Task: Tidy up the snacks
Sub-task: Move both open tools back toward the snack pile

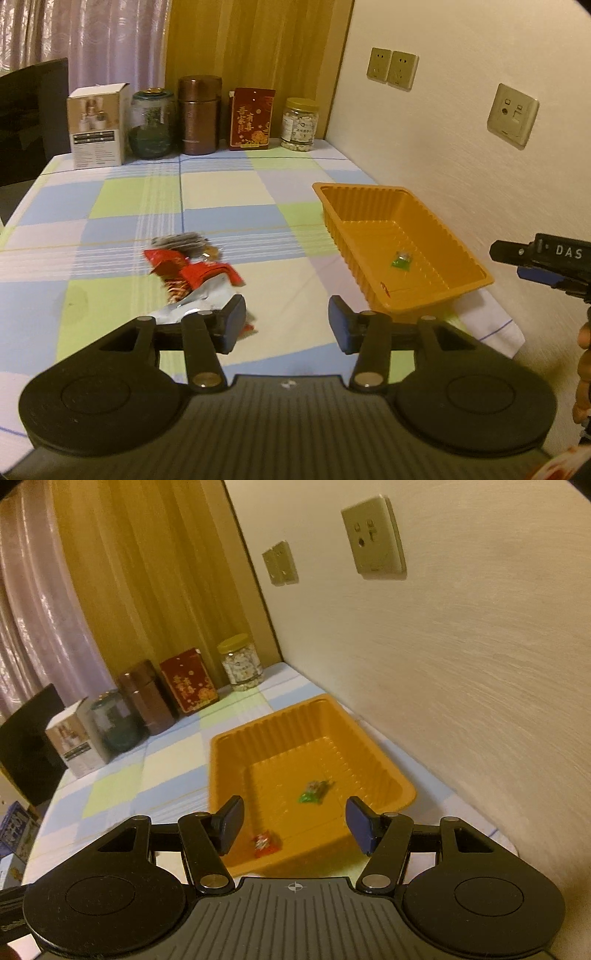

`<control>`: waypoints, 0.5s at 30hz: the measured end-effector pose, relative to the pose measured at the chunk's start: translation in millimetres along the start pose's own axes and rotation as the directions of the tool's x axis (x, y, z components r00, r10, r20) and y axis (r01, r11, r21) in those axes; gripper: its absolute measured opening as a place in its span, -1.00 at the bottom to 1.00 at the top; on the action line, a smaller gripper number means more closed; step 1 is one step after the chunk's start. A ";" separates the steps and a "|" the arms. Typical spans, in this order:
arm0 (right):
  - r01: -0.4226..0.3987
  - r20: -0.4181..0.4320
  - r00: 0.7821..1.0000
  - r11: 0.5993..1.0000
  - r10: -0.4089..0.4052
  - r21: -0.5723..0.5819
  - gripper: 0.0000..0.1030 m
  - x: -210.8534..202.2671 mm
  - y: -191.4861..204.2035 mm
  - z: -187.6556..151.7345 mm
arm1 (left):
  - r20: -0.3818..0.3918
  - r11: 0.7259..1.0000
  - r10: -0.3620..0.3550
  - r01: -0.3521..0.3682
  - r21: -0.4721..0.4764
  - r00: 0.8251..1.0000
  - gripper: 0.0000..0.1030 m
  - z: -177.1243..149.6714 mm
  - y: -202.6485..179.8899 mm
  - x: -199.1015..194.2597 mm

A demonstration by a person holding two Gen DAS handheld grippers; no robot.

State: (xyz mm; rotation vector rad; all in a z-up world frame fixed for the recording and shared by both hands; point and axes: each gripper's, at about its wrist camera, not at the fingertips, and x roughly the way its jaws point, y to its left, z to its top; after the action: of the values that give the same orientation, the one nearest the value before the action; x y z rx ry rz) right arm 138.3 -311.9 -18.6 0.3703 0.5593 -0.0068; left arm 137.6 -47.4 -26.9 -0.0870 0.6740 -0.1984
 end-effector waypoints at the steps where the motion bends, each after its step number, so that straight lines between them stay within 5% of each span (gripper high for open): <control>1: -0.007 0.001 1.000 1.000 0.007 -0.004 0.19 -4.5 5.2 -1.8 | 0.002 1.000 0.004 -0.004 0.001 1.000 -0.10 -1.8 1.0 -4.4; 15: -0.103 -0.031 0.994 0.994 0.101 -0.044 0.21 -45.5 58.2 -36.2 | 0.035 0.995 0.091 -0.089 -0.043 0.995 -0.05 -27.1 43.7 -61.6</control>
State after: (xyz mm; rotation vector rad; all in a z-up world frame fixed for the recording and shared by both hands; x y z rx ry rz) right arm 87.1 -249.3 -3.4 0.3549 0.5673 0.1097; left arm 80.3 7.9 -16.7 -0.0999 0.6443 -0.0958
